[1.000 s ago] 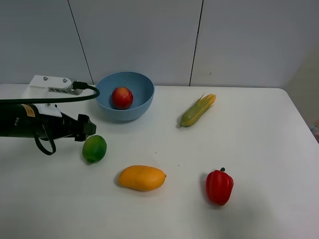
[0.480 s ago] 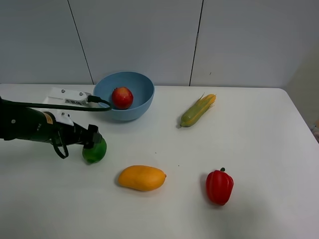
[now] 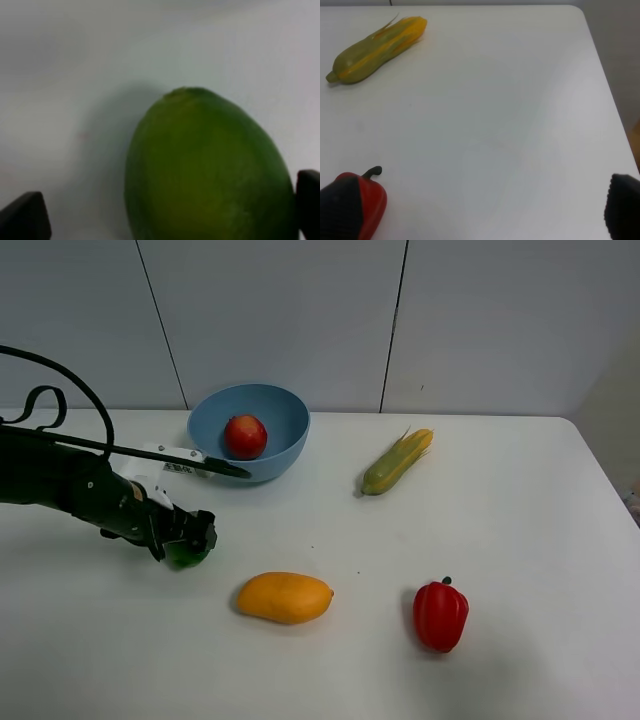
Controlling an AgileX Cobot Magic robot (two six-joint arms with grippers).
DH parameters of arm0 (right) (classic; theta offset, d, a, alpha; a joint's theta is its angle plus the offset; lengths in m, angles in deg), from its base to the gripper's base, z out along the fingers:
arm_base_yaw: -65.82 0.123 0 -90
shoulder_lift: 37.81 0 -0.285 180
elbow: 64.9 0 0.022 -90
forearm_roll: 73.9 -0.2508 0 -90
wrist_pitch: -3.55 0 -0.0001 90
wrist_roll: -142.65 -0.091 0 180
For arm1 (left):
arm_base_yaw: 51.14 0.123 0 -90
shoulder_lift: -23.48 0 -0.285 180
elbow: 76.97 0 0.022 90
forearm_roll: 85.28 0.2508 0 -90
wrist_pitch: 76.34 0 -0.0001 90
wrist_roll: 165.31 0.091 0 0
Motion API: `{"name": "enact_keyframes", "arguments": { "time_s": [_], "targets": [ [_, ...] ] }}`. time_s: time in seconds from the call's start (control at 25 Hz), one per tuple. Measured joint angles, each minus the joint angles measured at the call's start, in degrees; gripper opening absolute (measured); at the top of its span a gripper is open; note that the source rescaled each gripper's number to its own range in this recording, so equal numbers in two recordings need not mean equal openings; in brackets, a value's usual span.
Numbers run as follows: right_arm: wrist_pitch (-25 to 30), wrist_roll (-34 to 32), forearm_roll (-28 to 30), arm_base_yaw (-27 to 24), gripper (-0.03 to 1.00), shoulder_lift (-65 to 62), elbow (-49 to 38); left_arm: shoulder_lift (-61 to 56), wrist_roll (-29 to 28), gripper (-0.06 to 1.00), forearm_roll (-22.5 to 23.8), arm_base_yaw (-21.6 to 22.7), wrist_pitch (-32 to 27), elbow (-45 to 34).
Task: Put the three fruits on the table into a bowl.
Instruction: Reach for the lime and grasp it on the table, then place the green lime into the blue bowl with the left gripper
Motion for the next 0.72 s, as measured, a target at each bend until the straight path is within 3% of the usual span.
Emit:
{"name": "enact_keyframes", "arguments": {
  "time_s": [0.16,0.24,0.28,0.32,0.44,0.72],
  "targets": [
    [0.00,-0.06,0.00,0.00,0.89,0.00,0.00,1.58,0.00,1.00,0.00,0.00,0.41,0.32],
    [0.00,-0.06,0.00,0.00,0.89,0.00,0.00,1.81,0.00,0.91,0.00,0.00,0.43,1.12],
    [0.00,-0.06,0.00,0.00,0.89,0.00,0.00,1.82,0.00,0.81,0.00,0.00,0.43,1.45],
    [0.00,-0.06,0.00,0.00,0.89,0.00,0.00,1.94,0.00,0.64,0.00,0.00,0.31,1.87],
    [0.00,-0.06,0.00,0.00,0.89,0.00,0.00,2.01,0.00,0.00,0.00,0.00,-0.33,2.55],
    [0.00,-0.12,0.00,0.00,0.89,0.00,0.00,2.01,-1.11,0.01,0.00,0.00,-2.96,3.11]
  ]
}}
